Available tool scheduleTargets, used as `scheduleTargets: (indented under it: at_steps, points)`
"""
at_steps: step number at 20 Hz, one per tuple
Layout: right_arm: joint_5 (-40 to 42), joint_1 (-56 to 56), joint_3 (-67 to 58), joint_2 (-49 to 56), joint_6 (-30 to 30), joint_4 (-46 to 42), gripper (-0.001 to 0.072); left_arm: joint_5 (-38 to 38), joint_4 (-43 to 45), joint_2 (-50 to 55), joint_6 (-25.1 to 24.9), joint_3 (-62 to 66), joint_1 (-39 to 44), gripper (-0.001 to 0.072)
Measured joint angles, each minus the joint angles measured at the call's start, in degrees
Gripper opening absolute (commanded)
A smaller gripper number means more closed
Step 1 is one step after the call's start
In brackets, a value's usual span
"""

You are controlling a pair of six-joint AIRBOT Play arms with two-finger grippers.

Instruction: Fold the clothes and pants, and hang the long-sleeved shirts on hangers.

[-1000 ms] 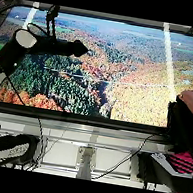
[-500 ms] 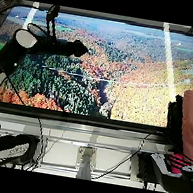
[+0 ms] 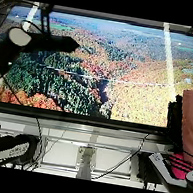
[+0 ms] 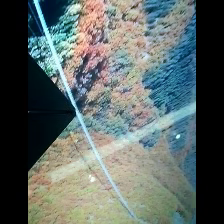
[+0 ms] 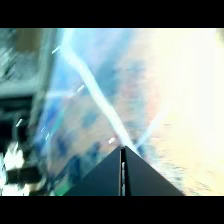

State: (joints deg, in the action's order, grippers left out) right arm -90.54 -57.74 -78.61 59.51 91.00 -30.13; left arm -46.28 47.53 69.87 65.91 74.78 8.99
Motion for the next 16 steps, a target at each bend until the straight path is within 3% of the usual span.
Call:
scheduleTargets:
  at_steps: [3,8,16]
  points:
    - [2.73,12.09,-7.21,2.12,-3.58,7.76,0.0008,-0.07,1.97,-5.88,-0.85,0.00,-3.67,0.0020]
    - [4.81,26.95,-20.90,6.49,-5.42,12.24,0.0009,-0.74,3.37,-17.94,1.03,0.04,-8.13,0.0021]
    - [10.71,36.48,-29.00,9.55,-6.03,13.42,0.0010,-1.36,3.78,-32.61,2.89,0.04,-9.51,0.0022]
